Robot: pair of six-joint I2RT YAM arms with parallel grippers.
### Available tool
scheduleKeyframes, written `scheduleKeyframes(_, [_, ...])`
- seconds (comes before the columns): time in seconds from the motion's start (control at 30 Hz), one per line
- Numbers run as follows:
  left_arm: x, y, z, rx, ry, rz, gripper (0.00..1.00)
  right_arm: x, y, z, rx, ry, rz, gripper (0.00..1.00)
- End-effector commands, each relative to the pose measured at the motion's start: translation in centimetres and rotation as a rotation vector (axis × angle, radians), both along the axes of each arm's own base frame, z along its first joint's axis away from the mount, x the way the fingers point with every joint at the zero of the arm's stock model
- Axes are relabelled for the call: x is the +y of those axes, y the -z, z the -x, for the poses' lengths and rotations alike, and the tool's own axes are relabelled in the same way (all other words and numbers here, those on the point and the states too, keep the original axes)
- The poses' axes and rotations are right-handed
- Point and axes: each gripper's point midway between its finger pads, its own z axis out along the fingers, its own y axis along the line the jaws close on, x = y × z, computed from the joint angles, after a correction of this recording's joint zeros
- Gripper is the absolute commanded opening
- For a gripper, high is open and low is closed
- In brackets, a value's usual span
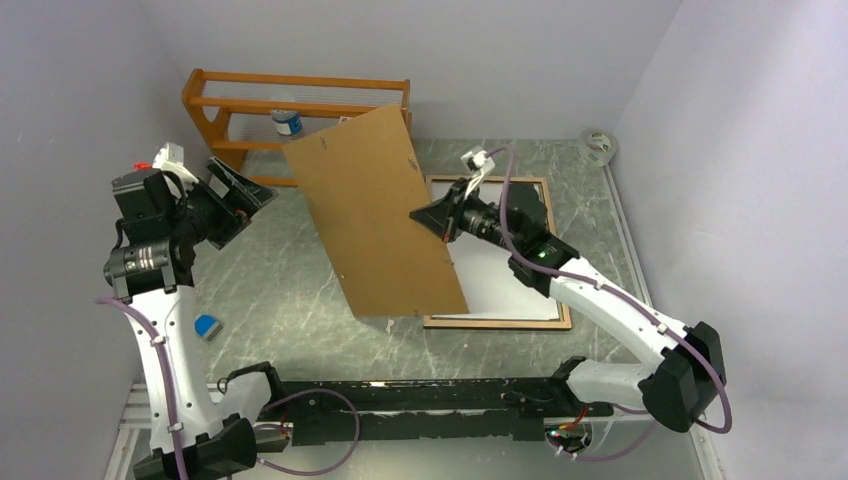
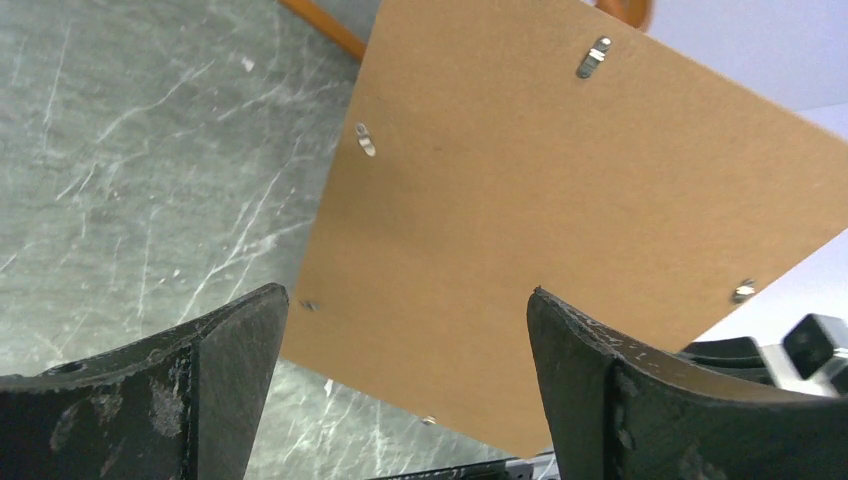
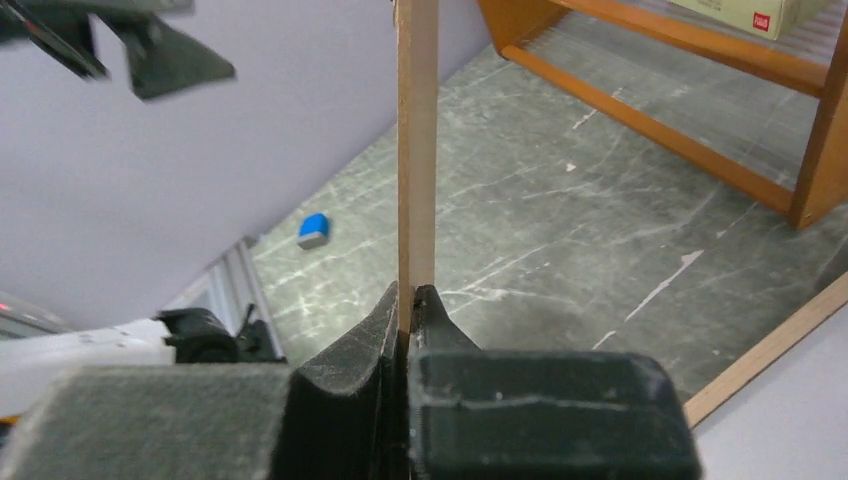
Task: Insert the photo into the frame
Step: Turn over the photo frame item at the center of the board, then place the photo frame item in the photo frame.
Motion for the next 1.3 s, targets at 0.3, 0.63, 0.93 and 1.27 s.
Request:
scheduleKeyframes(0.3, [-1.4,6.5,0.0,0.013,0.129,0.006,0.94,-2.0,-10.9,2.9,0.053,-0.175,-0.42,0.0])
scheduleKeyframes(0.63, [-3.3,6.2,-0.1,-0.021,0.256,0.078,0.94,-2.9,-12.4,1.4,0.12,-0.122,-0.41,0.0])
scheduleKeyframes(0.93, [-5.3,4.2,0.0,-0.111,0.405,0.141,0.91,-6.3,-14.7,0.8,0.105,-0.108,-0.515,0.0])
scheduleKeyframes(1.27, [-7.6,5.4,-1.8,-0.058,0.459,0.108,0.9,-14.0,-13.3,-2.8,0.103,0.17,-0.463,0.0])
